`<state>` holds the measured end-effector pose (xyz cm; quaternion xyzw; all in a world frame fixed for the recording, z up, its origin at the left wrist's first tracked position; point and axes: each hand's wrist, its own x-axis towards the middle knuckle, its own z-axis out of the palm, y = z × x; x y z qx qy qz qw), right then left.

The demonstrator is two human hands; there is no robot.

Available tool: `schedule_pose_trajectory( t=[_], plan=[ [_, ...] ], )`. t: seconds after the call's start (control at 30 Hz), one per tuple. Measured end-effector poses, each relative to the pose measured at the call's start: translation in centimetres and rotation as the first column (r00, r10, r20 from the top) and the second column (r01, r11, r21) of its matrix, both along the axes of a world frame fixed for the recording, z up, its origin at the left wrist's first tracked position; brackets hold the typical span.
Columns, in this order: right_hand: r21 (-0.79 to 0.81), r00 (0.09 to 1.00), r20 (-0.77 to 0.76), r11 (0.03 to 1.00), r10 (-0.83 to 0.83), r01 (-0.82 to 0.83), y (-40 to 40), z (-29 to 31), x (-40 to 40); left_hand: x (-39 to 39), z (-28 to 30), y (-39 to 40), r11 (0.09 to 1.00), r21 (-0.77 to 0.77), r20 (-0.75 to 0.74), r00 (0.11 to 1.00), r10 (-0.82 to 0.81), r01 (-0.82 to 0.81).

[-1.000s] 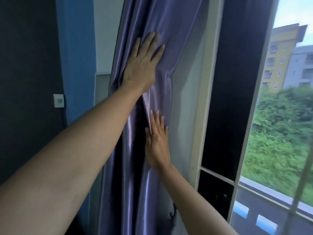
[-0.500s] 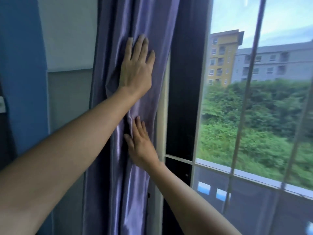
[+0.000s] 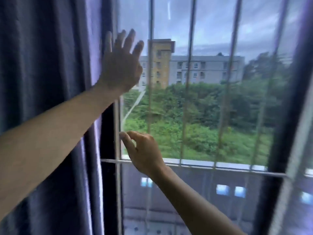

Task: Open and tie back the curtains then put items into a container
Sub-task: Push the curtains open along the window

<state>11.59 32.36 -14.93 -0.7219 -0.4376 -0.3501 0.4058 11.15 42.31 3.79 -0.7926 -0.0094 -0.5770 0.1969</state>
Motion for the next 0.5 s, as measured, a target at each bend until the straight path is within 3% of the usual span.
schedule_pose_trajectory(
  t=[0.23, 0.4, 0.5],
  plan=[
    [-0.073, 0.922, 0.125, 0.923, -0.367, 0.378, -21.4, 0.4, 1.0, 5.0, 0.2, -15.9, 0.937, 0.043, 0.023, 0.937, -0.349, 0.347],
    [-0.112, 0.779, 0.129, 0.771, -0.614, 0.627, -33.8, -0.1, 0.9, 7.1, -1.5, -28.0, 0.829, -0.023, -0.041, 0.828, -0.56, 0.559],
    [-0.25, 0.649, 0.182, 0.603, -0.739, 0.757, -40.3, -0.9, 0.9, 7.1, -2.1, -34.8, 0.746, -0.014, -0.045, 0.744, -0.666, 0.666]
  ],
)
